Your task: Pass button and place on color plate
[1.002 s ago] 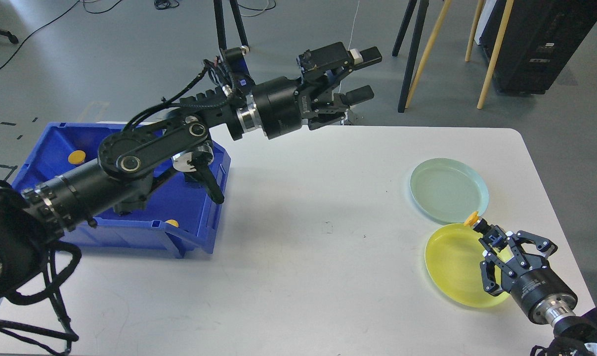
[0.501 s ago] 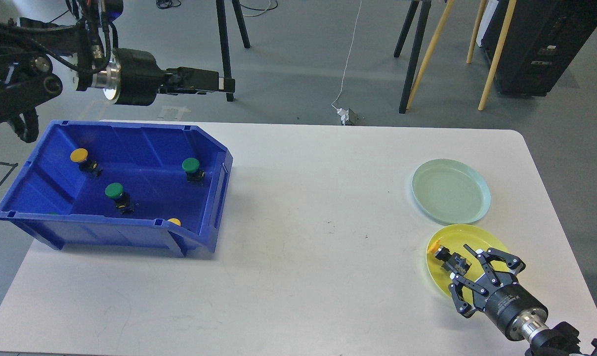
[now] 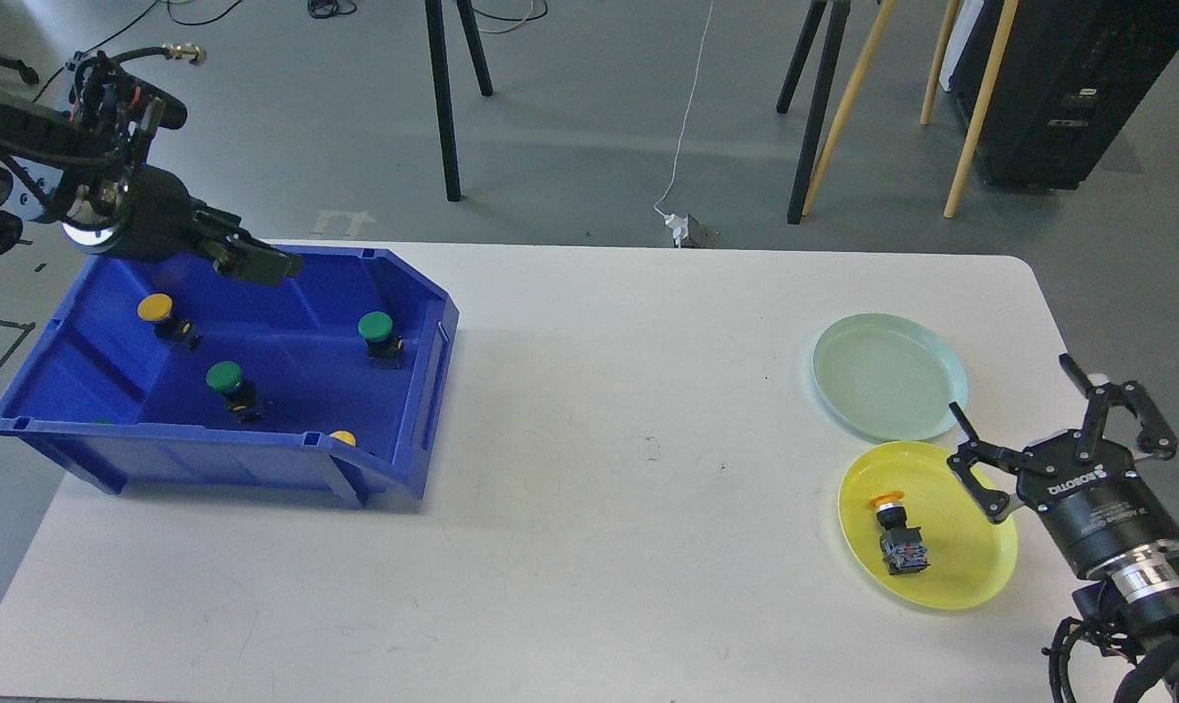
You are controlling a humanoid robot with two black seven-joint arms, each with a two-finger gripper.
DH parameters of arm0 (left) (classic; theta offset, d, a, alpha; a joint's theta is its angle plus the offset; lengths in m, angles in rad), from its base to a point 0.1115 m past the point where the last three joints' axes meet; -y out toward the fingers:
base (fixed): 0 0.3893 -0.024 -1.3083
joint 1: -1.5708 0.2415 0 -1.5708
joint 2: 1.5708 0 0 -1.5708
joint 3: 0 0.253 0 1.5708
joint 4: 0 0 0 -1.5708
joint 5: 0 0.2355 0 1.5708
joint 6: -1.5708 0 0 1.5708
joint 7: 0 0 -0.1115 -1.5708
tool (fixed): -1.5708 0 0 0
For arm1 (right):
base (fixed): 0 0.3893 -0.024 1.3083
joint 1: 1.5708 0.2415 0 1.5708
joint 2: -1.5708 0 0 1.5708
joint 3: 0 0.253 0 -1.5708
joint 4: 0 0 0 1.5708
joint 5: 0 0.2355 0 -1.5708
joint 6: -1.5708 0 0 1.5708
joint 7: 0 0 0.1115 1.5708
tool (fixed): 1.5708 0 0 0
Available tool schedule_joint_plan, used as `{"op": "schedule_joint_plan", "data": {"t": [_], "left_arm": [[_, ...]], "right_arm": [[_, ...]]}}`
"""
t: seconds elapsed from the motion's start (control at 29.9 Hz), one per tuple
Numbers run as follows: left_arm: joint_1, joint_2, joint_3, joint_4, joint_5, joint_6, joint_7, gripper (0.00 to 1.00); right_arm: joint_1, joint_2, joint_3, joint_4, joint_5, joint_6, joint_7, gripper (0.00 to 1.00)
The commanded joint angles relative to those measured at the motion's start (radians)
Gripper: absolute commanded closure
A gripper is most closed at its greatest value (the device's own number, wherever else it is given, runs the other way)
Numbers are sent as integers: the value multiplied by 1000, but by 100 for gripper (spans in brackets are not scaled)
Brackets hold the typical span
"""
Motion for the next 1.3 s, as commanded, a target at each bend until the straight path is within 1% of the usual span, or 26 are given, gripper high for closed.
{"op": "schedule_joint_plan", "data": {"t": [0.0,0.13,0.27,0.37,0.6,0.84,1.0,1.14,1.27], "left_arm": [[53,-28,-1,67,89,0,0,9],[110,-78,-6,167,92,0,0,9],[124,-101,-4,175,94,0,0,10],[182,-131,-10,193,91,0,0,10],[255,-222,-6,351,82,0,0,10],[268,-226,-10,366,80,0,0,11],[277,-237,-13,369,78,0,0,13],[292,-260,-15,415,75,0,0,14],[306,-272,-13,437,62,0,0,15]], "right_arm": [[15,-1,73,-4,-3,5,-5,0],[20,-1,76,-17,-3,5,-6,0],[16,-1,62,-29,-3,5,-6,0],[12,-1,64,-29,-3,5,-5,0],[7,-4,70,-29,-3,7,-5,0],[4,-3,64,-28,-1,7,-5,0],[-2,-3,64,-28,-1,7,-5,0],[-3,-3,65,-26,-1,7,-5,0],[-7,-3,65,-26,-1,7,-5,0]]}}
